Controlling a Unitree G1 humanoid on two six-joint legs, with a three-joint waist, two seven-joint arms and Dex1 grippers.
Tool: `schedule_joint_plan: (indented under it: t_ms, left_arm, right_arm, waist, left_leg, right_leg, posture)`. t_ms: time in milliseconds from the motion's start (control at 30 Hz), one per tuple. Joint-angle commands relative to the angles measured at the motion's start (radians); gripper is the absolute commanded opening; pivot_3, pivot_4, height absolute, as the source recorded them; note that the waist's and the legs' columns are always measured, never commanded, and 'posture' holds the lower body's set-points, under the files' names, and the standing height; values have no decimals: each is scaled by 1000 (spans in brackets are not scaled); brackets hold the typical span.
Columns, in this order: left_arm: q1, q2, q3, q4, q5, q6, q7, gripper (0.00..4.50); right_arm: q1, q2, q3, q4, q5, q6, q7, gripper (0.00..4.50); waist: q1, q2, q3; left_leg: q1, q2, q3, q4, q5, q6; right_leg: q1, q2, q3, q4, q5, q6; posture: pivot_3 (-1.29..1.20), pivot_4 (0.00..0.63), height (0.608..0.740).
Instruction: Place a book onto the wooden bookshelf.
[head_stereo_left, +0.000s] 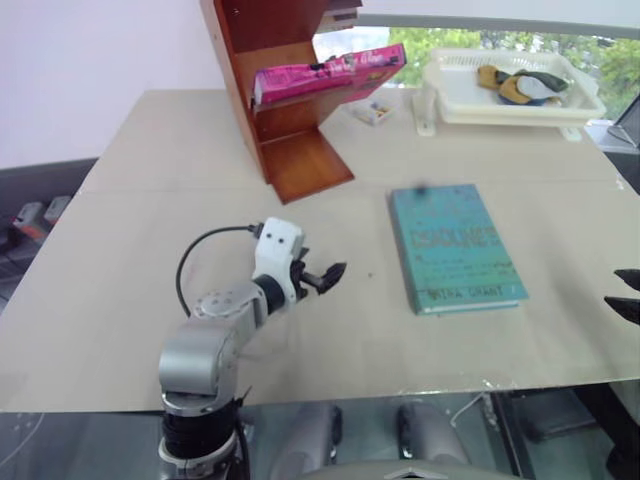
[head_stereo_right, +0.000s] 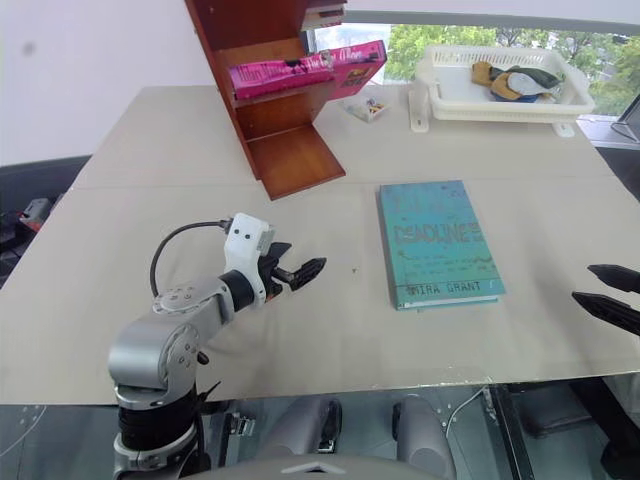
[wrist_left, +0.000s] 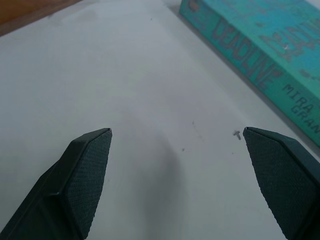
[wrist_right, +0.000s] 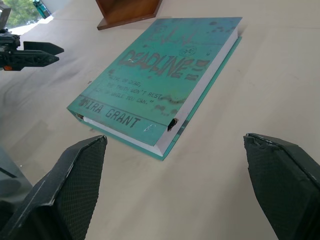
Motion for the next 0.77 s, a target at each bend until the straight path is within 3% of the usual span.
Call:
schedule_joint_plan:
  t_ms: [33, 767]
  left_arm:
    - [-7, 6, 3, -46, -24, -12, 29, 4461]
    - [-22, 92, 22, 3, -183, -103, 30, 4461]
  right_arm:
    - [-1, -22, -23, -21, 11, -3, 14, 4500]
    - [-21, -28, -23, -26, 16, 9, 2, 4500]
  waist:
    - [0, 0, 0]
    - [0, 0, 0]
  left_leg:
    - [0, 0, 0, 0, 0, 0]
    - [-1, 0, 0, -1, 0, 0]
  right_leg:
    - [0, 0, 0, 0, 0, 0]
    - [0, 0, 0, -3, 0, 0]
  posture:
    - [0, 150, 740]
    - [0, 150, 740]
